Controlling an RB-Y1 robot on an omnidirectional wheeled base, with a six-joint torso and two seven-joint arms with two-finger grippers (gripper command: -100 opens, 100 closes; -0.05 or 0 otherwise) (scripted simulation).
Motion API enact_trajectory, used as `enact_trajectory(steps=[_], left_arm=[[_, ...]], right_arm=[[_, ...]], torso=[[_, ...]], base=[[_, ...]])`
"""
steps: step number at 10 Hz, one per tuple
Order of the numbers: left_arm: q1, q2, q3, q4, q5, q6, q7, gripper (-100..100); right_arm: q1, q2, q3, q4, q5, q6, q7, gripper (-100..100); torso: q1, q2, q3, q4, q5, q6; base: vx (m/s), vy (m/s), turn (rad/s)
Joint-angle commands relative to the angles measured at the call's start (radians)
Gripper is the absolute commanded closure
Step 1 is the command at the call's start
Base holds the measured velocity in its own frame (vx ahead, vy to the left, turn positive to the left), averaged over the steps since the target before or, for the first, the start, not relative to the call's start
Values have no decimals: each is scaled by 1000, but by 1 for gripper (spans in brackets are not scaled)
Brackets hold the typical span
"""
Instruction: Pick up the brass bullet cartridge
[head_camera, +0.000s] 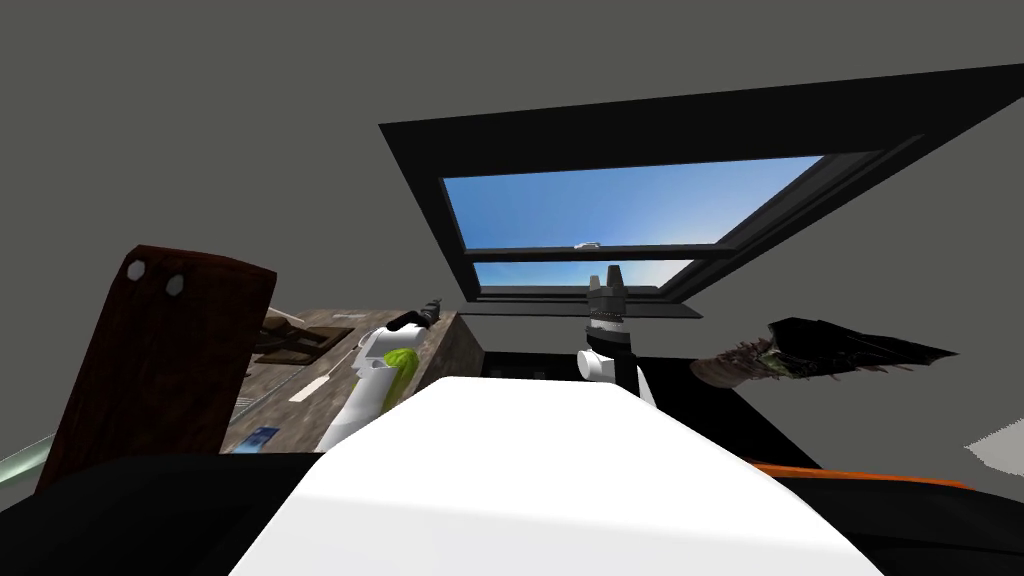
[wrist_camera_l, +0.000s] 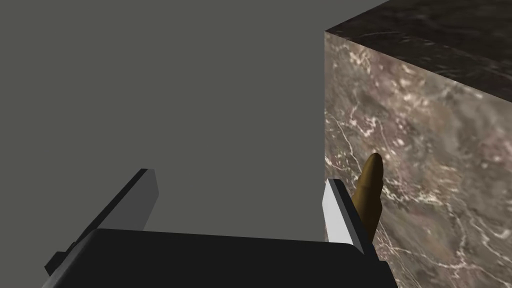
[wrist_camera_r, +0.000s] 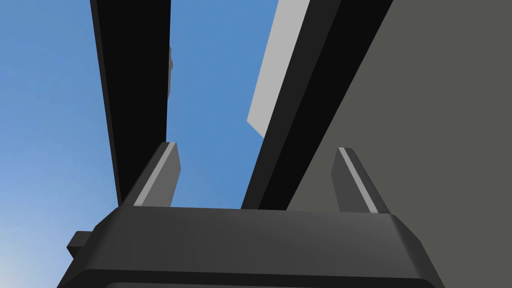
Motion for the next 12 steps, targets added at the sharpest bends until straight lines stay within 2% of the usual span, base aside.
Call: enact_trajectory(steps=[1,2,5,7,8,9,12], left_arm=[[-10,7,6,15,9,50,-4,-100],[-10,7,6,15,9,58,-4,-100],[-43,37,32,64,48,147,-15,-100],[-43,37,32,64,48,188,-15,-100],[-59,52,44,88,66,228,-21,-100],[-59,52,44,88,66,250,-21,-100],[-89,80,67,133,102,338,-31,-100]], right_arm=[[0,0,0,0,0,0,0,0],[0,0,0,0,0,0,0,0],[0,0,0,0,0,0,0,0],[0,0,0,0,0,0,0,0],[0,0,0,0,0,0,0,0],[0,0,0,0,0,0,0,0],[0,0,0,0,0,0,0,0]], torso=[[0,0,0,0,0,0],[0,0,0,0,0,0],[-1,1,0,0,0,0],[0,0,0,0,0,0],[-1,1,0,0,0,0],[0,0,0,0,0,0],[0,0,0,0,0,0]], base=[[16,35,-32],[5,16,11],[13,33,-61],[11,29,-17],[12,33,-59],[10,39,-48],[14,48,-57]])
